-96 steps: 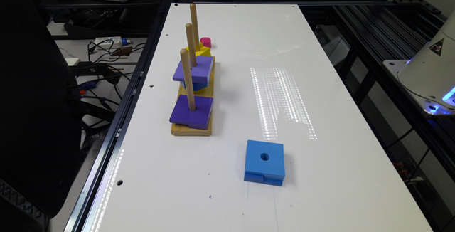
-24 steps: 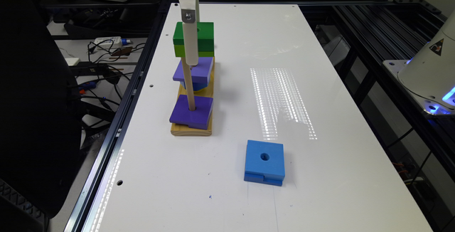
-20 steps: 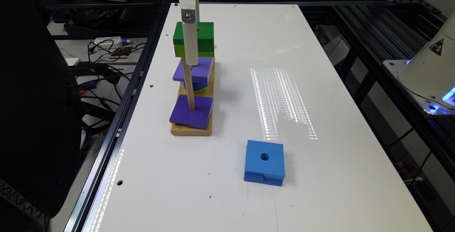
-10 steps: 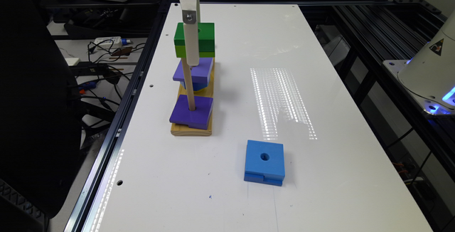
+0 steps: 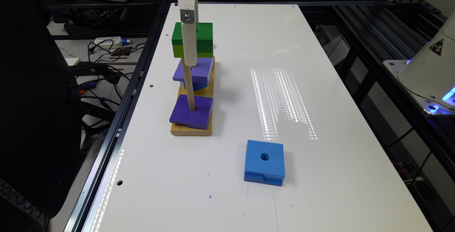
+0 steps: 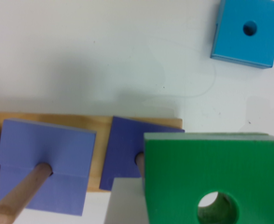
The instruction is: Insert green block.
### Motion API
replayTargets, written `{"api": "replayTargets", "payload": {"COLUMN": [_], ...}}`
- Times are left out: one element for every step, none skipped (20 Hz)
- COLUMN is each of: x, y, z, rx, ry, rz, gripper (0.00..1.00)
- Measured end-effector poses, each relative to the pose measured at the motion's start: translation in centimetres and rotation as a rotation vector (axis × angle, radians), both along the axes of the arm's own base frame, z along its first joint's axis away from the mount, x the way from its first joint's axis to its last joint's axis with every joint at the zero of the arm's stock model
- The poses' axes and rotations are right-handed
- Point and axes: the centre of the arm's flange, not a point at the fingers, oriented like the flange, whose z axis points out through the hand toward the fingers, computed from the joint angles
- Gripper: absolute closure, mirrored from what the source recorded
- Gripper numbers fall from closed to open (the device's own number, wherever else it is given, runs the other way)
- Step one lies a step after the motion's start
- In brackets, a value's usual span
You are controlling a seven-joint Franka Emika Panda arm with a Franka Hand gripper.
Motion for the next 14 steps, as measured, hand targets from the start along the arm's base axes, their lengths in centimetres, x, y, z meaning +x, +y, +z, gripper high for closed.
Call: {"api": "replayTargets", "payload": {"x": [0.02,0.03,0.04,0.04,0.04,0.06,0.08,0.10,0.12,0.13,0.16,0.19,0.21,0.27], "y": [0.00,0.00,-0.01,-0.02,-0.02,-0.08,-0.17,-0.25,-0.30,-0.37,-0.48,-0.61,-0.73,-0.84], "z": [-0.05,-0.07,-0.07,-0.07,-0.07,-0.06,-0.05,-0.05,-0.05,-0.05,-0.05,-0.05,-0.04,-0.03], "rx": [0.000,0.000,0.000,0.000,0.000,0.000,0.000,0.000,0.000,0.000,0.000,0.000,0.000,0.000], "ry": [0.000,0.000,0.000,0.000,-0.001,-0.001,-0.001,-0.001,-0.001,-0.002,-0.002,-0.002,-0.002,-0.004], "rz": [0.000,0.000,0.000,0.000,-0.001,-0.002,-0.003,-0.004,-0.004,-0.005,-0.006,-0.007,-0.008,-0.009], "gripper": [1.00,1.00,1.00,1.00,1.00,1.00,1.00,1.00,1.00,1.00,1.00,1.00,1.00,1.00]}}
